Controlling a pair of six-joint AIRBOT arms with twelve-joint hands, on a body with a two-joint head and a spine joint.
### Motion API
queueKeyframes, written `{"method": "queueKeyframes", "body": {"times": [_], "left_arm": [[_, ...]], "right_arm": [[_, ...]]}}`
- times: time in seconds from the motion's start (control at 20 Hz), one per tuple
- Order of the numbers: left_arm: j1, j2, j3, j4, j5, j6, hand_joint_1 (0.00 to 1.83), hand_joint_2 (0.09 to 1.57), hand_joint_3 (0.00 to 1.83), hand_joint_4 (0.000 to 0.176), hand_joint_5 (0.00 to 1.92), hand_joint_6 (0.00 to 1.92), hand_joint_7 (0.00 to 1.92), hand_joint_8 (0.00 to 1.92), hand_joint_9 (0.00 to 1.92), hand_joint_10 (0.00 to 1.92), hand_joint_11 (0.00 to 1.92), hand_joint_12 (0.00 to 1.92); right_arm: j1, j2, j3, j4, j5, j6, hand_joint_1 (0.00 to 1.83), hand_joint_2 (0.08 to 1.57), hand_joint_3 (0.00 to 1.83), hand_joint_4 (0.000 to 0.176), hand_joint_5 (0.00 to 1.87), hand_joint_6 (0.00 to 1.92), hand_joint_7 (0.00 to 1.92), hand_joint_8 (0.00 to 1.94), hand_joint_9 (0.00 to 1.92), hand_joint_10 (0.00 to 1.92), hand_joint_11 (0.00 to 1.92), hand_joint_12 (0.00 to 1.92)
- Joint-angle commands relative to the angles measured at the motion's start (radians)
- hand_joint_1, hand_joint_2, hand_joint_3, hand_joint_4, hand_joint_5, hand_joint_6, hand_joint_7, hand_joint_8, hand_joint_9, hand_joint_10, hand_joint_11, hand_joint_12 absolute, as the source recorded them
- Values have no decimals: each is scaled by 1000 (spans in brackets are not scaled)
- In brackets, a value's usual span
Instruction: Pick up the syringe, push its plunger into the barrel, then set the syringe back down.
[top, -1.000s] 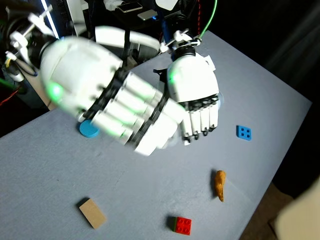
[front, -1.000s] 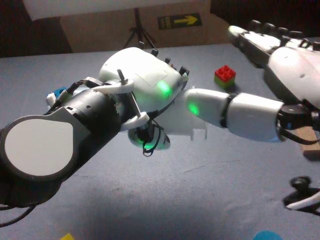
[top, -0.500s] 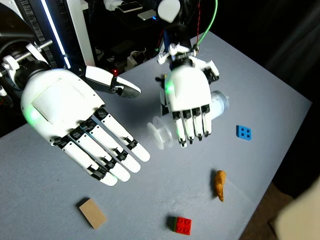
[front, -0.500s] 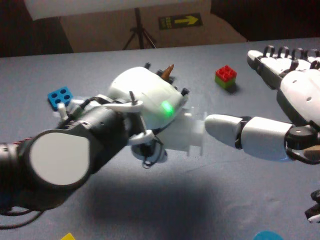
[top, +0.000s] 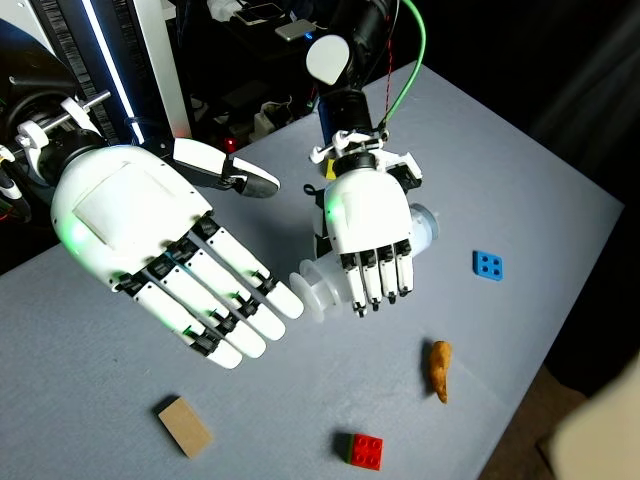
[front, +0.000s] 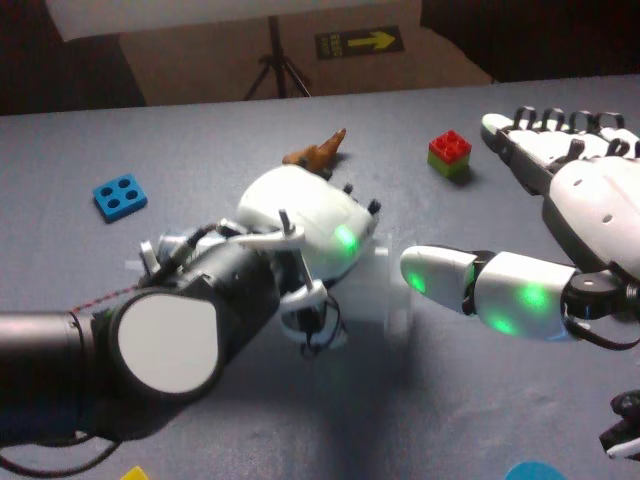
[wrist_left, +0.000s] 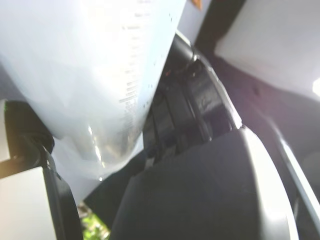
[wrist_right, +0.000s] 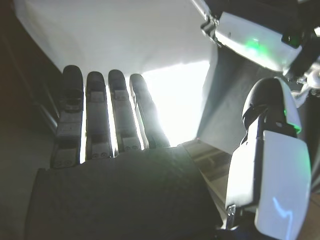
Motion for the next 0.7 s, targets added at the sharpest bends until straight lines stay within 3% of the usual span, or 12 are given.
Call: {"method": "queueKeyframes", "body": {"times": [0.0, 0.2, 0.35, 0.6, 0.65], "left_arm": [[-3, -2, 5, 75, 74, 10, 1355, 1201, 0, 0, 819, 1047, 761, 1333, 764, 1553, 704, 1577], [6, -16, 19, 84, 81, -9, 1354, 1205, 0, 0, 816, 1055, 754, 1344, 748, 1570, 676, 1599], [2, -17, 24, 84, 94, -21, 1354, 1204, 0, 0, 805, 1071, 758, 1340, 759, 1554, 709, 1564], [0, -14, 21, 84, 90, -23, 1326, 1231, 2, 0, 757, 1192, 731, 1393, 702, 1596, 561, 1612], [-1, -15, 20, 84, 90, -23, 1156, 1277, 0, 0, 663, 1399, 701, 1470, 548, 1354, 470, 1615]], "right_arm": [[-1, 3, 4, -107, 64, 20, 177, 880, 0, 0, 137, 0, 147, 1, 141, 1, 0, 619], [-43, 2, 7, -203, 94, 58, 161, 885, 1, 0, 141, 1, 152, 1, 144, 1, 0, 645], [-49, 2, 7, -210, 99, 68, 167, 885, 0, 0, 153, 2, 158, 1, 146, 0, 0, 603], [-54, 3, 8, -228, 108, 79, 194, 884, 0, 0, 144, 0, 139, 0, 131, 1, 0, 599], [-61, 3, 10, -242, 112, 85, 164, 882, 0, 0, 149, 4, 151, 4, 142, 4, 0, 625]]}}
